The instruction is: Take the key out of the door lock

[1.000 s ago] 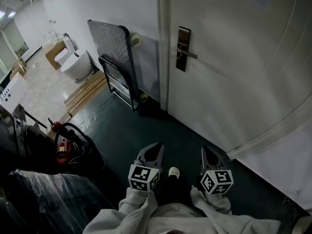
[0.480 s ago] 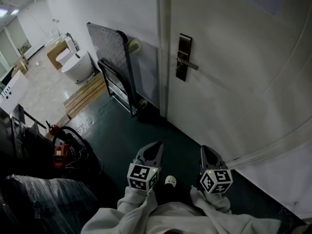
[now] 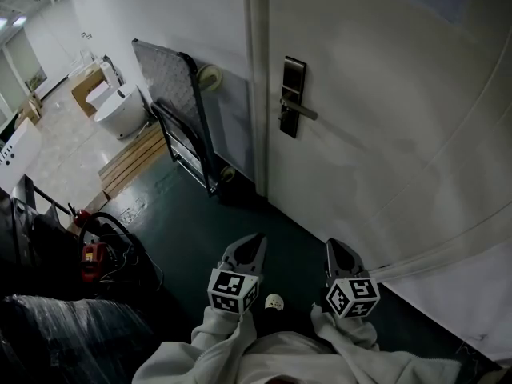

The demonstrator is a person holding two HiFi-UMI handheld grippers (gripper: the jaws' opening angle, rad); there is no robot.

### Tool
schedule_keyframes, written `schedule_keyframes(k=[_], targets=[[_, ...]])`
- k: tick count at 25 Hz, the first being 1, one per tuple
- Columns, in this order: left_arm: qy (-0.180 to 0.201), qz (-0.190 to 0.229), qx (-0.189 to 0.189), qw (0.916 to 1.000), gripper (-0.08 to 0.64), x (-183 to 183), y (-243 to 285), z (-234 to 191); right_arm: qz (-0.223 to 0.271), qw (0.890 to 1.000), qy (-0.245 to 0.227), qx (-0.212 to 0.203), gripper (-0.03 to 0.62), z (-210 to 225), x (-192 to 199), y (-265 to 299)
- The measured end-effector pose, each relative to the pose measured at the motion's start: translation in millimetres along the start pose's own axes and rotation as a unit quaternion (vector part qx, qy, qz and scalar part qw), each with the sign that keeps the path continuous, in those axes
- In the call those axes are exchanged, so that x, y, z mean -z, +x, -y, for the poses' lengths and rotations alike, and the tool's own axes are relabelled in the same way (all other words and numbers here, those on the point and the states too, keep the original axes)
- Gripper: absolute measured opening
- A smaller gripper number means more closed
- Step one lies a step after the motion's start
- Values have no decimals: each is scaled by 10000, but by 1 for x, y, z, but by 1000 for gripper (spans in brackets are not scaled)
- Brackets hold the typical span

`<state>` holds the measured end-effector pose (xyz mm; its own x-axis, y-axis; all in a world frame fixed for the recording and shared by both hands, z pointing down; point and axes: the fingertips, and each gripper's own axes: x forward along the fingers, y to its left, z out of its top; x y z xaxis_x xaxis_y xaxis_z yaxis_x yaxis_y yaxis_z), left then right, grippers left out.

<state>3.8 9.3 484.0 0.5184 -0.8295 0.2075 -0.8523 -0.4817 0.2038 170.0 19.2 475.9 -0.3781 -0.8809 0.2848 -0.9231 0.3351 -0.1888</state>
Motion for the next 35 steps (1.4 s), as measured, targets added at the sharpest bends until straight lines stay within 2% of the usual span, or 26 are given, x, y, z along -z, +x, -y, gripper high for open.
schedule_keyframes(k=[20, 27, 35], targets=[[12, -200, -245, 9995, 23, 0, 12, -14, -164, 9997, 173, -51, 52, 9, 11, 14], [-37, -165, -179, 9997, 23, -7, 43, -29, -147, 9997, 175, -28, 52, 18, 4, 43], [-79, -83, -127, 9999, 23, -32, 92, -56, -97, 9998, 144, 89, 52, 39, -25, 87]])
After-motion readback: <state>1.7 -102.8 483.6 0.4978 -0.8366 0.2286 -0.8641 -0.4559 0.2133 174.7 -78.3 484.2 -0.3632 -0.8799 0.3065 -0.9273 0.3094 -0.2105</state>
